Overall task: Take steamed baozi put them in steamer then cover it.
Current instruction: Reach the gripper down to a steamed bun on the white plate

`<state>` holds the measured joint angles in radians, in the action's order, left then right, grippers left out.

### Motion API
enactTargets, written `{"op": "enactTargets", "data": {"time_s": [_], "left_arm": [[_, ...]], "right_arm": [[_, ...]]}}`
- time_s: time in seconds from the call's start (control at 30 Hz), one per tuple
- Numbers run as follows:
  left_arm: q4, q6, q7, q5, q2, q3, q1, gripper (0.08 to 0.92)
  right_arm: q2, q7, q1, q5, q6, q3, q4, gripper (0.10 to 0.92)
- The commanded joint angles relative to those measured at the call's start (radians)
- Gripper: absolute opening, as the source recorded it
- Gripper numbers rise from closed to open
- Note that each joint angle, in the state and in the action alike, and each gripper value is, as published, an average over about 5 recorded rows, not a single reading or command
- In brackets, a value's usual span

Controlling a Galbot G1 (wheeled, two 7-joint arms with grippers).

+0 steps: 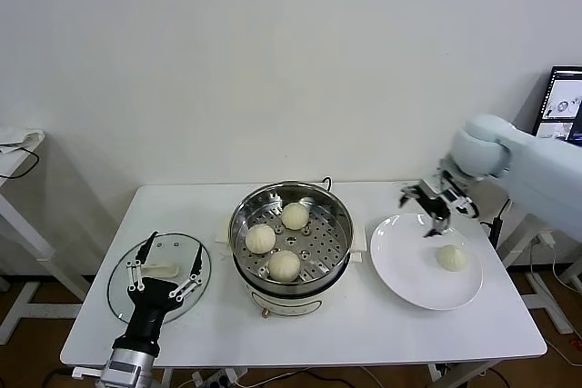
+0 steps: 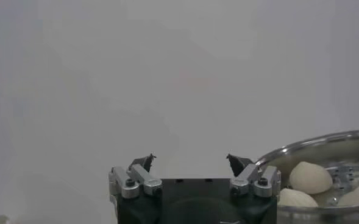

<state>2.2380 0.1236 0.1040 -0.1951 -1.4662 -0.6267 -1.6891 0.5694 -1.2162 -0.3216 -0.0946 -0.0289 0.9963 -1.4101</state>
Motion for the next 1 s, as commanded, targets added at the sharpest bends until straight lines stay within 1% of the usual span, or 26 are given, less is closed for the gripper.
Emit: {"op": "enactTargets", "data": {"time_s": [0.03,0.2,0.37,0.67,1.0], "left_arm": [[0.006,0.003,-0.001,-0.01,-0.001,0.011,-0.011,0.823],[0.01,0.003,-0.002,-0.01,0.0,0.008,-0.016,0.823],[0.002,0.001,-0.002,-0.011,-0.002,0.01,-0.012,0.823],[-0.004,-0.007,-0.004,-0.009,-0.003,0.005,-0.003,0.823],[-0.014,-0.01,-0.005,-0.01,-0.006,0.009,0.009,0.823]], "right_arm": [[-0.063,-0.023,0.394,-0.149,-0.1,-0.38,0.175,0.823],[0.003,-0.021,0.44,-0.214,-0.084,-0.449,0.268,0.823],[0.056,0.01,0.456,-0.245,-0.061,-0.471,0.331,0.823],[0.122,0.036,0.474,-0.276,-0.048,-0.493,0.389,0.823],[0.145,0.039,0.485,-0.306,-0.043,-0.508,0.413,0.823]]}}
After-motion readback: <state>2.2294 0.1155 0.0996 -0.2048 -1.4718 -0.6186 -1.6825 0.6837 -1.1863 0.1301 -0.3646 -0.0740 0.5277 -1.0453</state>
